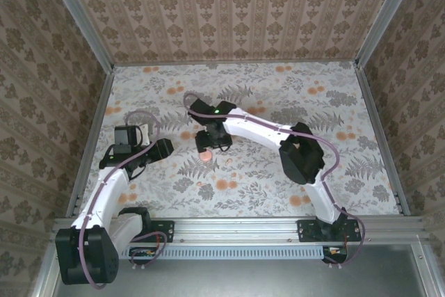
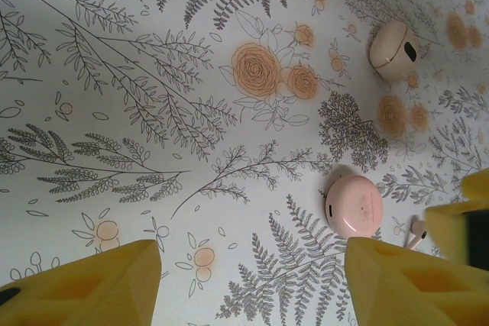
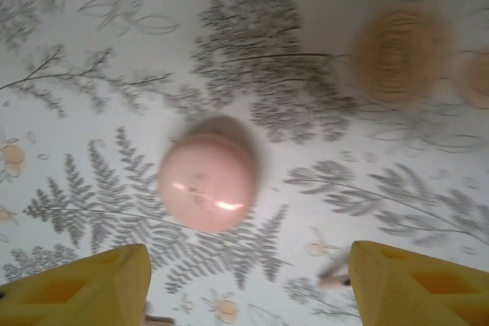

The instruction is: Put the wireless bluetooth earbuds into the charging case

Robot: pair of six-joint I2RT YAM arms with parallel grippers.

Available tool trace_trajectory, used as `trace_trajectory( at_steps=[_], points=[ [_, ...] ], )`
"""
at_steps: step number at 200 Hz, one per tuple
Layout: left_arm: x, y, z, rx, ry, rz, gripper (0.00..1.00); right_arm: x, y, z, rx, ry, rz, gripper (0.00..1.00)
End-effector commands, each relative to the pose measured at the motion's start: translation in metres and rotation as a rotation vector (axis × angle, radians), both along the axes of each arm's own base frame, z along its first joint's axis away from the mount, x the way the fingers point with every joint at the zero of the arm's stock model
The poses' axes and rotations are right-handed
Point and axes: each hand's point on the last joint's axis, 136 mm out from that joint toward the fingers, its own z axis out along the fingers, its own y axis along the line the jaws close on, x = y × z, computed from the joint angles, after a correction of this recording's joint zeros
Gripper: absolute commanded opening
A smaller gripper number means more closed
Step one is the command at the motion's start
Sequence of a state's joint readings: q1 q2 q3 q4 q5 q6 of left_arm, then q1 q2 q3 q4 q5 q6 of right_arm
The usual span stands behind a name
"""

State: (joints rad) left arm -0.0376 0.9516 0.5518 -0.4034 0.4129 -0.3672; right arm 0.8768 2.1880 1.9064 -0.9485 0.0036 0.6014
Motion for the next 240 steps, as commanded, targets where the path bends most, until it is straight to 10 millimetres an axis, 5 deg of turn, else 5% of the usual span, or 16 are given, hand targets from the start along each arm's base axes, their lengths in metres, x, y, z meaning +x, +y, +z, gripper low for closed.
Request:
trace_trajectory(
  at_steps=[1,169,240],
  points=[
    [0.001,0.0,0.001,-0.015,-0.003,0.004,0.65,-0.013,0.014,-0.015,-0.026,0.075,0.029,0.71],
    [0.004,-0.005,0.012,-0.061,-0.014,0.009,0.65,-0.016,0.017,-0.064,-0.143,0.056,0.099,0.62],
    [0.004,-0.012,0.018,-0.093,-0.035,-0.024,0.64,-0.01,0.013,-0.052,-0.146,-0.02,0.196,0.48]
  ],
)
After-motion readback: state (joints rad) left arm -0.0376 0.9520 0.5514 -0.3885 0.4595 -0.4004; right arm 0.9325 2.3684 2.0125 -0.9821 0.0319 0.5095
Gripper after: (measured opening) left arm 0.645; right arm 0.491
